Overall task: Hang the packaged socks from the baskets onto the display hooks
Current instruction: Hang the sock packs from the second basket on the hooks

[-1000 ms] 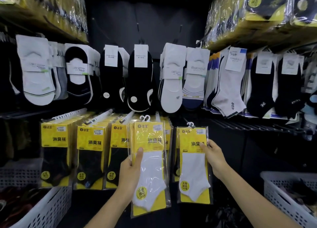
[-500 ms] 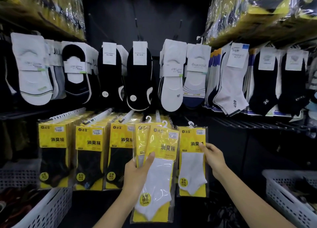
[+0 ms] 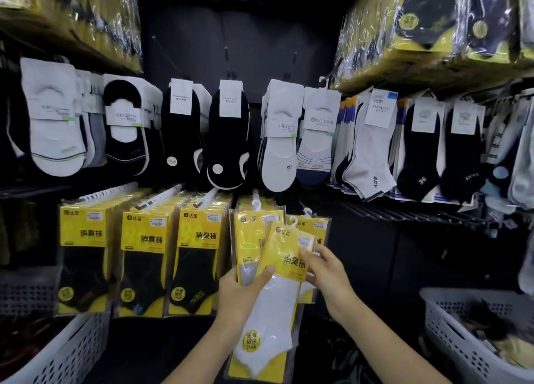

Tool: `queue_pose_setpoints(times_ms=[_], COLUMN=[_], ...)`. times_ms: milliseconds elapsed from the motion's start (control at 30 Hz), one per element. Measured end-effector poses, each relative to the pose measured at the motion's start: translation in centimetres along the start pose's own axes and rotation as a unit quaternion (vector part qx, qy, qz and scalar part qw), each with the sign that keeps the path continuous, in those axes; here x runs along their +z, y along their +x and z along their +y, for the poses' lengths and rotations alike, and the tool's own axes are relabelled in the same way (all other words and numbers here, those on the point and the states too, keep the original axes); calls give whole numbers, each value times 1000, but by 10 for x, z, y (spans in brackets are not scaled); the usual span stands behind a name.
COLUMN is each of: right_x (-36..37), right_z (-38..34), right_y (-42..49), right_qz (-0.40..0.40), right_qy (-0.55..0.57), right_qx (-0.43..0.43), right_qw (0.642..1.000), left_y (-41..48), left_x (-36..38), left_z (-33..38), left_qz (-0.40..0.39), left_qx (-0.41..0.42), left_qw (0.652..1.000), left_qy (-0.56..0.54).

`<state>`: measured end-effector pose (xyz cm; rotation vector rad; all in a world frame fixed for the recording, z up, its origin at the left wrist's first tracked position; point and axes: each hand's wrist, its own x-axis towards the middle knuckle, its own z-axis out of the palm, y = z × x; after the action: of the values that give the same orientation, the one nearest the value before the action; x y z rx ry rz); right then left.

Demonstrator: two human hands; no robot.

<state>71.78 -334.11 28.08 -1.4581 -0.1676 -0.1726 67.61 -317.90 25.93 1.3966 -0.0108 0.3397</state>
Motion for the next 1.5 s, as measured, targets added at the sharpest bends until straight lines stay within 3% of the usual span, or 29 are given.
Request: queue_pose_setpoints(times_ms=[100,333,533,767,1200,1267,1433,1500], right_x=[-12,-50,-52,-40,-45,-40,-17,-17], right_z=[1,2,-11,4,46,39,12,11], right_y=[2,16,42,63,66,54,20,11], right_qz=[39,184,146,93,286,236,21,-7], right_qy=[33,49,20,17,-27,-21,5,19], right_qx=[13,-5,-56,-43,55,25,-12,-24], right_qw=[999,982,988,995,956,971,1000,999], left_y=[0,14,25,32,32,30,21,17], left_x=[-2,-28,-33,-33,-14,-8,16,27], left_z=[4,7,6,-1,-10,-15,-27,-30], left_qz=[23,67,57,57,6,-4,-97,-130], left_qx=[-1,83,100,109,99,93,68,68], left_qw=[1000,990,989,988,994,995,992,987], left_qy=[-11,96,94,95,49,48,53,73])
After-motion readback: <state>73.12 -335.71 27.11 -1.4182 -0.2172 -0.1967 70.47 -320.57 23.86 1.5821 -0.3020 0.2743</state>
